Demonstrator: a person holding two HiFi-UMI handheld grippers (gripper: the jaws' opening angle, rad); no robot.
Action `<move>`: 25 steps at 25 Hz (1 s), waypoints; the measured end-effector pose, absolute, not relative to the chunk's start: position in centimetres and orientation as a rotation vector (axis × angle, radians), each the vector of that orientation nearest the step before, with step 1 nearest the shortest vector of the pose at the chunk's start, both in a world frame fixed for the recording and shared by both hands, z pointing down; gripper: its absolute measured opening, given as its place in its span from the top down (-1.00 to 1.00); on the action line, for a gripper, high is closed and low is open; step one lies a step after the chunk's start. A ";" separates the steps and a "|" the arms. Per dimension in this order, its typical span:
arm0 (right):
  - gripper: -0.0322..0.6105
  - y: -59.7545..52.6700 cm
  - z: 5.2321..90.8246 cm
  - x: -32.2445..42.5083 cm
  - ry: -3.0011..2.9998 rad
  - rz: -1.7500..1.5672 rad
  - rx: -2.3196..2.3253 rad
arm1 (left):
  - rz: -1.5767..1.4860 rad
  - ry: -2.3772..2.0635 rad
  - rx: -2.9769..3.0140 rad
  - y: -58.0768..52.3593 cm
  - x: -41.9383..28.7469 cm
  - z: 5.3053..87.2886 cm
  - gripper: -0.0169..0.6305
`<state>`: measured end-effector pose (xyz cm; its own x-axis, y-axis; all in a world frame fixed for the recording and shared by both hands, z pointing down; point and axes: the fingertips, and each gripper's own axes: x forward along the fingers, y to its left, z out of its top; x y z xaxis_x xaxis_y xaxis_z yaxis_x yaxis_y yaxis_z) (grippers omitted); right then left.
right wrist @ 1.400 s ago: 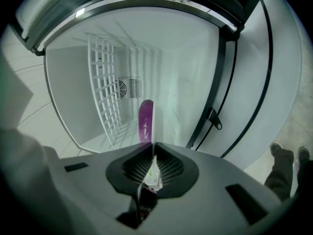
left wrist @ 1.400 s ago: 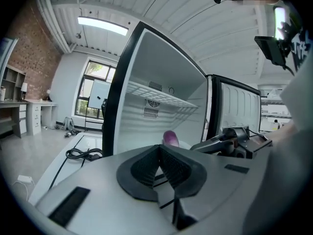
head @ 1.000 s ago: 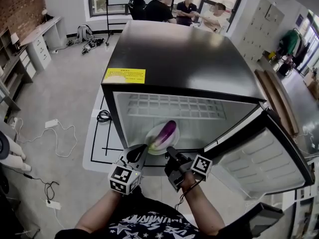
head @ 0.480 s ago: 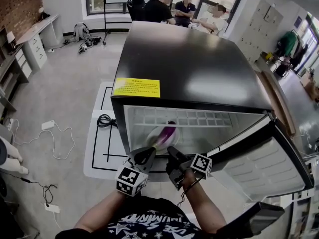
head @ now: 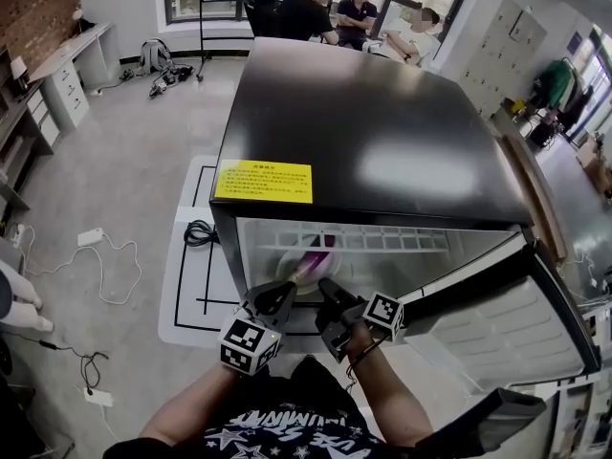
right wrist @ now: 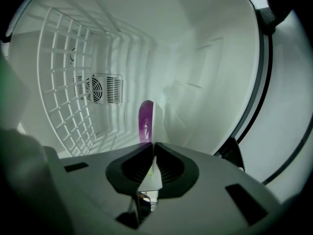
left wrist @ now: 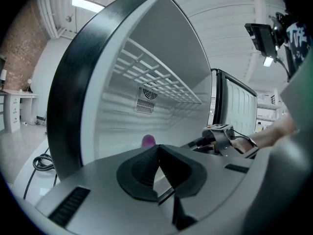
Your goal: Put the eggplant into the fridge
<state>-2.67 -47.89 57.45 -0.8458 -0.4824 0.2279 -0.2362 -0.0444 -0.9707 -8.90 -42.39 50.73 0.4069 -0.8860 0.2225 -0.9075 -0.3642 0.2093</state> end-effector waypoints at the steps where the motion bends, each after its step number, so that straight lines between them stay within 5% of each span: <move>1: 0.83 -48.1 57.6 -2.5 2.036 -2.004 -0.780 | 0.106 -1.566 2.365 -42.4 -8.7 50.7 0.92; 25: 0.83 -51.1 60.8 -2.5 2.057 -2.201 -0.793 | 0.124 -1.801 2.158 -45.1 -8.8 51.3 0.92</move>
